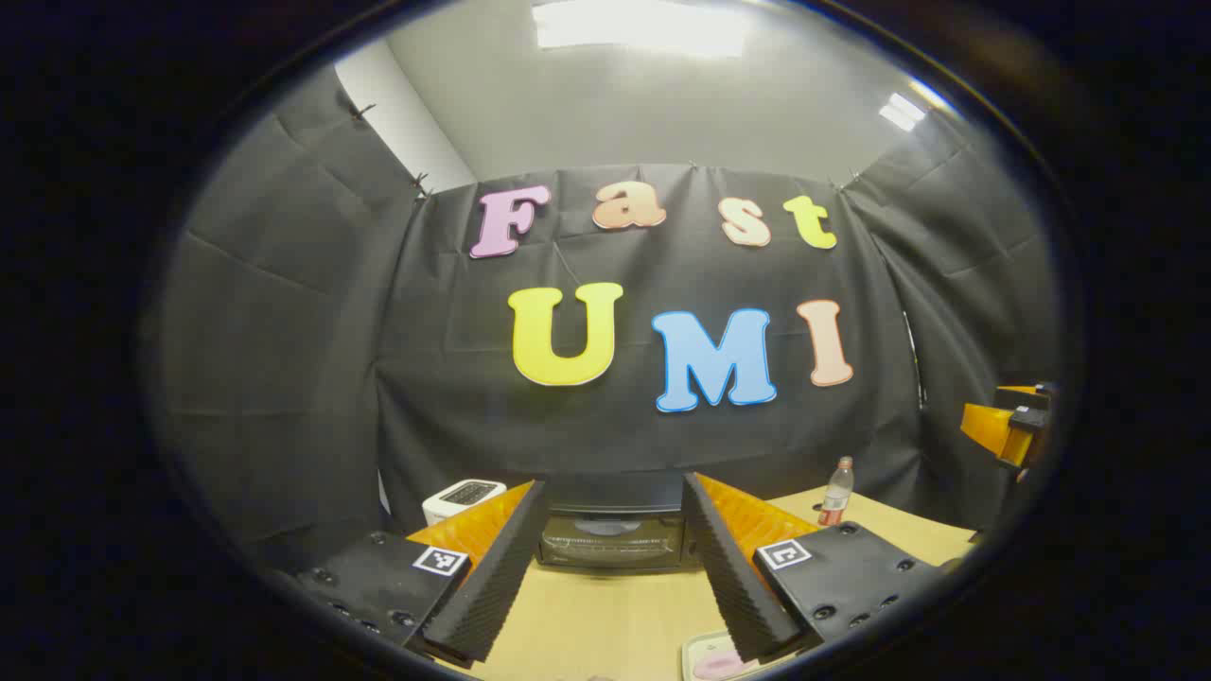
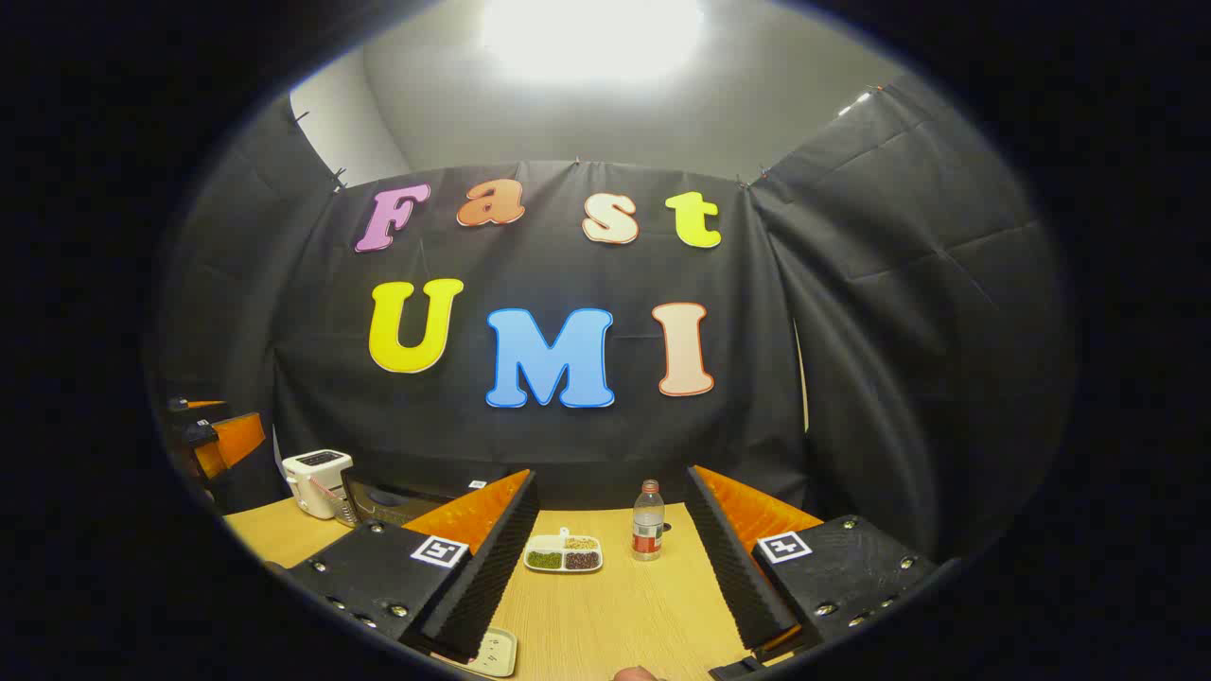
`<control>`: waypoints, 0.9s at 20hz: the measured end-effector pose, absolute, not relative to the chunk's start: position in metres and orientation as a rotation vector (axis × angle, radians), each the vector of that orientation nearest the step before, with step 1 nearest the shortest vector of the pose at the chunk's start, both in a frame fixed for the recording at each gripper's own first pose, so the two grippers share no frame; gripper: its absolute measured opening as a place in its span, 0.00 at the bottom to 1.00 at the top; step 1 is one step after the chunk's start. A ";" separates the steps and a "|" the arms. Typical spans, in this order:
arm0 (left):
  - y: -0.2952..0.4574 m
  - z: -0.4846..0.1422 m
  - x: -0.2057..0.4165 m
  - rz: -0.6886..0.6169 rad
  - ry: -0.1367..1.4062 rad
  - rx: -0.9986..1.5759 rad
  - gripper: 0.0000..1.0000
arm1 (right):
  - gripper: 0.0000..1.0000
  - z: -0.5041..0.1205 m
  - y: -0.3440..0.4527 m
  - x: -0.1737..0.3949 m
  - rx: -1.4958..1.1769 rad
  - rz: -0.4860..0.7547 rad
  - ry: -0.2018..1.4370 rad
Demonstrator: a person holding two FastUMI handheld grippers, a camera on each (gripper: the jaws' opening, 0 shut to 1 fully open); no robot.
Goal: Open the electric oven with the left hand, put the food in, and close the electric oven.
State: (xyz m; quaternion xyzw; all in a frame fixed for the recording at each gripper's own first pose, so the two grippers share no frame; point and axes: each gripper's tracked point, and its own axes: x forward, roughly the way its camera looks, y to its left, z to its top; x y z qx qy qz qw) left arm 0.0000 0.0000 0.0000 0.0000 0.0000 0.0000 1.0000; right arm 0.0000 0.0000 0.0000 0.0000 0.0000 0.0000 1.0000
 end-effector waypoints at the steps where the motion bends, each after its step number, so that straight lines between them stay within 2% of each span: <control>1: -0.001 0.000 0.000 0.000 -0.002 0.000 1.00 | 0.95 0.001 -0.003 0.000 0.001 -0.001 -0.004; 16: -0.016 0.008 -0.009 0.001 -0.027 0.014 1.00 | 0.95 0.001 -0.002 0.000 -0.030 0.047 -0.021; 17: -0.016 0.006 -0.007 0.006 -0.025 0.016 0.91 | 0.95 -0.001 0.000 0.001 -0.036 0.060 -0.023; 18: -0.017 0.006 -0.005 0.015 -0.022 0.013 0.91 | 0.95 -0.003 0.001 0.003 -0.046 0.072 -0.023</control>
